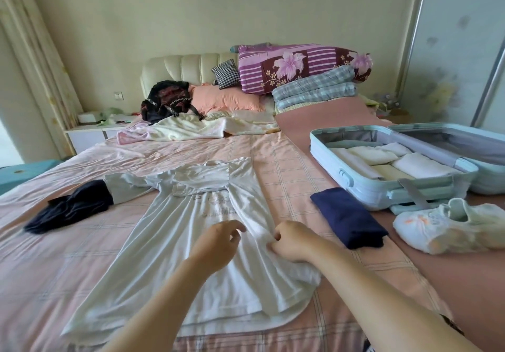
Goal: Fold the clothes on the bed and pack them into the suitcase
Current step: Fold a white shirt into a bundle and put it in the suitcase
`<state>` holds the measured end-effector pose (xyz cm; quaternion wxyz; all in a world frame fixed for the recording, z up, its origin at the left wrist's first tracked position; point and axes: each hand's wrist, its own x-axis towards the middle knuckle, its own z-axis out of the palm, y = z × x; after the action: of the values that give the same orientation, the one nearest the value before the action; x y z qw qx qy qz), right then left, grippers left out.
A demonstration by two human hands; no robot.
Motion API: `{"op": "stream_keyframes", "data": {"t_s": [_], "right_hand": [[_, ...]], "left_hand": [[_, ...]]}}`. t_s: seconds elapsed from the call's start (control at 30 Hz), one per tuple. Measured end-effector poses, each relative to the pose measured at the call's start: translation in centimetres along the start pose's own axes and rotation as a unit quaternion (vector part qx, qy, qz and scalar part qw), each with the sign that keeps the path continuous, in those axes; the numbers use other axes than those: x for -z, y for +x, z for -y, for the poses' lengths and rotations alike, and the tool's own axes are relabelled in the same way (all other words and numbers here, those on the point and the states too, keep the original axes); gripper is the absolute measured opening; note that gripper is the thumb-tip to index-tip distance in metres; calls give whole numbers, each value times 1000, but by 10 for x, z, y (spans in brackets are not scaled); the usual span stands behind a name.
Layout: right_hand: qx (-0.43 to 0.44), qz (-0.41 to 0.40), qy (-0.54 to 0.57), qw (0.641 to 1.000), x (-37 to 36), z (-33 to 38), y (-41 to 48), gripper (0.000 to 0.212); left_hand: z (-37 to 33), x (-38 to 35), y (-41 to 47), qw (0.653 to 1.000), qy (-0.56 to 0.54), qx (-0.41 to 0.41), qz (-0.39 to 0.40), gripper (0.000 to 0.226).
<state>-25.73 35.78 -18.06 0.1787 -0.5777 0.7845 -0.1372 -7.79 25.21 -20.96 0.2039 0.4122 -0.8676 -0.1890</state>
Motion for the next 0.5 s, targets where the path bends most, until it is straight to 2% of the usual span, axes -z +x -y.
{"op": "stream_keyframes", "data": {"t_s": [0.13,0.2,0.27,0.3,0.37,0.43,0.5], "right_hand": [[79,-51,143,985,-4,24,-21,38],[95,29,257,961,-9,33,-33,24],[85,132,323,933,-13,34,-42,18],[82,152,329,928,-16,31,-43,17],[75,125,308,940,-21,23,-41,19],[78,76,237,965,-23,14,-39,15],[101,69,142,982,-26,8,-42,27]], "left_hand": [[-19,0,-23,981,-180,63,29,17],[-26,7,-29,963,-241,115,40,22],[-23,10,-37,955,-247,156,42,28],[-18,10,-41,954,-244,171,37,33],[-9,10,-46,954,-231,189,24,38],[-1,13,-49,962,-181,205,4,35],[4,18,-53,972,-108,205,22,38]]}}
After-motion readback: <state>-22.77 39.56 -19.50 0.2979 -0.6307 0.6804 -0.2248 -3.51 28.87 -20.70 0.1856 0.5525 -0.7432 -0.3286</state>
